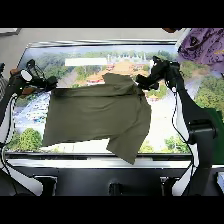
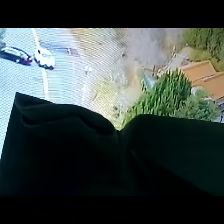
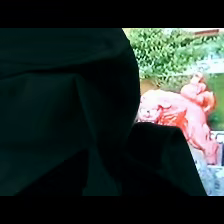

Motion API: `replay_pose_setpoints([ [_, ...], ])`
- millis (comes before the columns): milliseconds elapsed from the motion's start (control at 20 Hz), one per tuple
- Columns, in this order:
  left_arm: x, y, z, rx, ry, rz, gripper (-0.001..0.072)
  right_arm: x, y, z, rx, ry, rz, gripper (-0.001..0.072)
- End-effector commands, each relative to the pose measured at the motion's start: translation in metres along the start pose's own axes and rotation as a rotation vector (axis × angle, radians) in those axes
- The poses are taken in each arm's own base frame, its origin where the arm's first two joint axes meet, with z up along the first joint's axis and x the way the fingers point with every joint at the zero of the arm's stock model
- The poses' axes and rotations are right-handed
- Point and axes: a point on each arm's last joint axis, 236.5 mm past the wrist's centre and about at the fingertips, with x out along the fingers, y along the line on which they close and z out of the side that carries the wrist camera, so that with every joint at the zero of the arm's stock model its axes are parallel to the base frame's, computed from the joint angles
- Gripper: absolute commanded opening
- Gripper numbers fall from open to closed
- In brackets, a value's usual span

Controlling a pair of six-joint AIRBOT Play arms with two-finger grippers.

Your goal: Fold the clothes and pants, and hang the long-sleeved shirts on hangers.

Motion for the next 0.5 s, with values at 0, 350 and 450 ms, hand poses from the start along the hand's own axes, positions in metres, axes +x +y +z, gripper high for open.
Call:
replay_pose_setpoints([
  [0,-0.02,0.012,-0.001,-0.048,0.076,-0.031,0.0554,-0.015,-0.01,-0.007,-0.083,0.049,0.009,0.0316],
  [350,-0.138,0.111,-0.034,-0.214,0.183,0.038,0.0551,-0.118,-0.072,-0.061,-0.089,0.197,0.225,0.0324],
  [450,-0.158,0.131,-0.059,-0.279,0.178,0.058,0.0552,-0.115,-0.099,-0.11,0.012,0.259,0.249,0.0325],
])
